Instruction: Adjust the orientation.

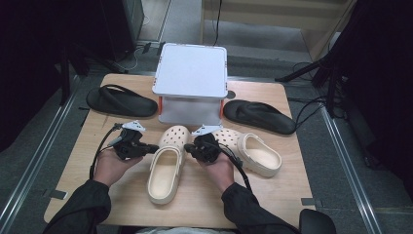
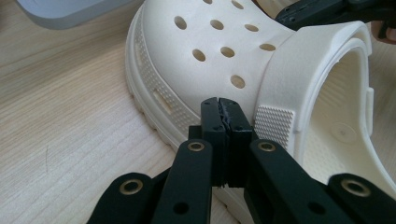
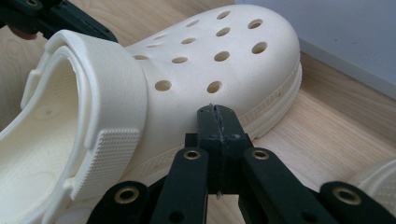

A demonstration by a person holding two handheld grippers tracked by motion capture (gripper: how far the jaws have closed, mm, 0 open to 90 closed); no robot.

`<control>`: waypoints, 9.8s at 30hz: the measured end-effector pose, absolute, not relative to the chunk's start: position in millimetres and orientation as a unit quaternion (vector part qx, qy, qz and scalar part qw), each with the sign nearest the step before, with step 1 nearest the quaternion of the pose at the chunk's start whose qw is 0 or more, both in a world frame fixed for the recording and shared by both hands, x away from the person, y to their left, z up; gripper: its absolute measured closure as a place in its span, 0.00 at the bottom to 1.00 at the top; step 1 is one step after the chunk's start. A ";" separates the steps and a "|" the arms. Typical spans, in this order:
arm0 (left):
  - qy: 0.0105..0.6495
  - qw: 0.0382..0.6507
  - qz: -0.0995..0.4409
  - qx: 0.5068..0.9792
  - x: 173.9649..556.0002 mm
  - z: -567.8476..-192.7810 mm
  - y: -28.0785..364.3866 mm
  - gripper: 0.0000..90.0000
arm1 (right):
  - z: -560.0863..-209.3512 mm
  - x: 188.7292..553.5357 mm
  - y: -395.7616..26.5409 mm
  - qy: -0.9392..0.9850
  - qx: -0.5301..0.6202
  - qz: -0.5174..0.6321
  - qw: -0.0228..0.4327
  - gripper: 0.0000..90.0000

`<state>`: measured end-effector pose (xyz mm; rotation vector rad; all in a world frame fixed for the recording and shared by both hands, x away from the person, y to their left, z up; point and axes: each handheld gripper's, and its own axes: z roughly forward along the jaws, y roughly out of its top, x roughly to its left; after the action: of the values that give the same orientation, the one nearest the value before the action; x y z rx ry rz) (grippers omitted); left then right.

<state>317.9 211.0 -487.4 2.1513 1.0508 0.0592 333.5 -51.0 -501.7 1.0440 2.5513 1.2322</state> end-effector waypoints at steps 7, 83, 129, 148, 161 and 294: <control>0.409 0.369 0.019 0.834 321.4 -488.4 209.4 1.00 | -501.4 338.3 -52.5 0.843 0.348 0.405 0.064 1.00; 0.398 0.373 0.037 0.837 324.8 -471.9 223.1 0.46 | -461.5 289.9 -238.3 0.827 0.354 0.426 0.095 0.70; 0.410 0.377 0.048 0.829 308.2 -471.7 229.4 0.46 | -471.0 328.2 -167.5 0.863 0.318 0.389 0.055 0.87; 0.398 0.376 0.047 0.835 315.8 -471.4 220.2 0.47 | -484.0 321.7 -142.0 0.829 0.406 0.373 0.094 0.86; 0.404 0.375 0.047 0.833 317.1 -471.9 222.4 0.47 | -488.5 318.7 -124.8 0.829 0.405 0.376 0.091 0.83; 0.357 0.392 -0.049 0.847 306.0 -490.6 181.2 0.98 | -487.0 353.1 -179.0 0.821 0.392 0.410 0.064 1.00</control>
<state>306.0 181.2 -490.6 2.1499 0.9067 -0.1255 353.1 -179.0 -487.0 1.1821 2.4786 1.2391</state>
